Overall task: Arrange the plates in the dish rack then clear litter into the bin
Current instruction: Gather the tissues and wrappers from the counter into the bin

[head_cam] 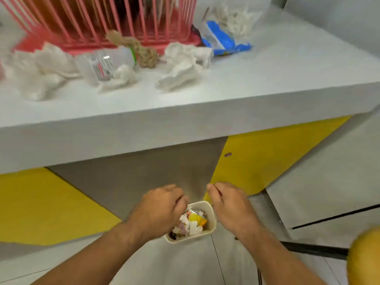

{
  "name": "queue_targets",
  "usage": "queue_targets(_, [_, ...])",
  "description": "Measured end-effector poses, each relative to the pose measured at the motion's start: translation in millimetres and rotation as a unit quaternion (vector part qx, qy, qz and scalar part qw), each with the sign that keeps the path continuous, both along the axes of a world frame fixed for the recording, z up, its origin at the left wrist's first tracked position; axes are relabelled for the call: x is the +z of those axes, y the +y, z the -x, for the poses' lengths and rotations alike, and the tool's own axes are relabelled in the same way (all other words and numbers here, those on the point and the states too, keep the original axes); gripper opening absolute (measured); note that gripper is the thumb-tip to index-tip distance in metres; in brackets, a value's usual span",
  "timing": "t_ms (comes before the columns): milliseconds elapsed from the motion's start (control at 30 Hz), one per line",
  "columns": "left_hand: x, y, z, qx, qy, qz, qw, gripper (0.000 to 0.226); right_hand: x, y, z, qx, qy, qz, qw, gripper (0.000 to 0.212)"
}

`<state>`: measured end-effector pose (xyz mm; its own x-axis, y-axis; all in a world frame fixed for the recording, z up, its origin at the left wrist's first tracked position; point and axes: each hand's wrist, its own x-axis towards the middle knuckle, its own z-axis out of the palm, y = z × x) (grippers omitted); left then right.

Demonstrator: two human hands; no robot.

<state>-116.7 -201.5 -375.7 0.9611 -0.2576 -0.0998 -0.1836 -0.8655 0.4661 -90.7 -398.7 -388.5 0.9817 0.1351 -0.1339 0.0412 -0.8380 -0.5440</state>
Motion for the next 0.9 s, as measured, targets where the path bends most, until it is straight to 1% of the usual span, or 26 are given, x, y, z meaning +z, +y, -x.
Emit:
queue_targets(67, [61, -2, -2, -0.019, -0.048, 0.015, 0.999, 0.034, 62, 1, -8, 0.014, -0.037, 0.001, 0.999, 0.043])
queue_targets(167, [141, -2, -10, -0.034, -0.107, 0.052, 0.992, 0.043, 147, 1, -17, 0.028, -0.086, -0.011, 0.996, 0.041])
queue_targets(267, [200, 4, -19, -0.045, -0.157, 0.065, 0.985, 0.044, 214, 2, -22, 0.032, -0.119, -0.026, 0.992, 0.033])
queue_targets(367, [237, 12, -27, -0.031, -0.175, 0.086, 0.980, 0.044, 259, 4, -23, 0.024, -0.124, -0.028, 0.992, 0.023])
queue_targets(500, [258, 19, -35, -0.021, -0.182, 0.108, 0.977, 0.040, 282, 5, -24, 0.015, -0.124, -0.015, 0.992, 0.021])
queue_targets(600, [265, 19, -46, -0.025, -0.180, 0.101, 0.978, 0.030, 284, 2, -29, 0.012, -0.116, -0.003, 0.993, 0.019])
queue_targets(667, [269, 15, -57, -0.029, -0.181, 0.093, 0.979, 0.028, 285, -3, -39, 0.018, -0.114, 0.010, 0.993, 0.019])
queue_targets(900, [269, -4, -113, -0.007, -0.188, 0.072, 0.980, 0.024, 280, -30, -123, 0.030, -0.107, 0.055, 0.992, 0.023])
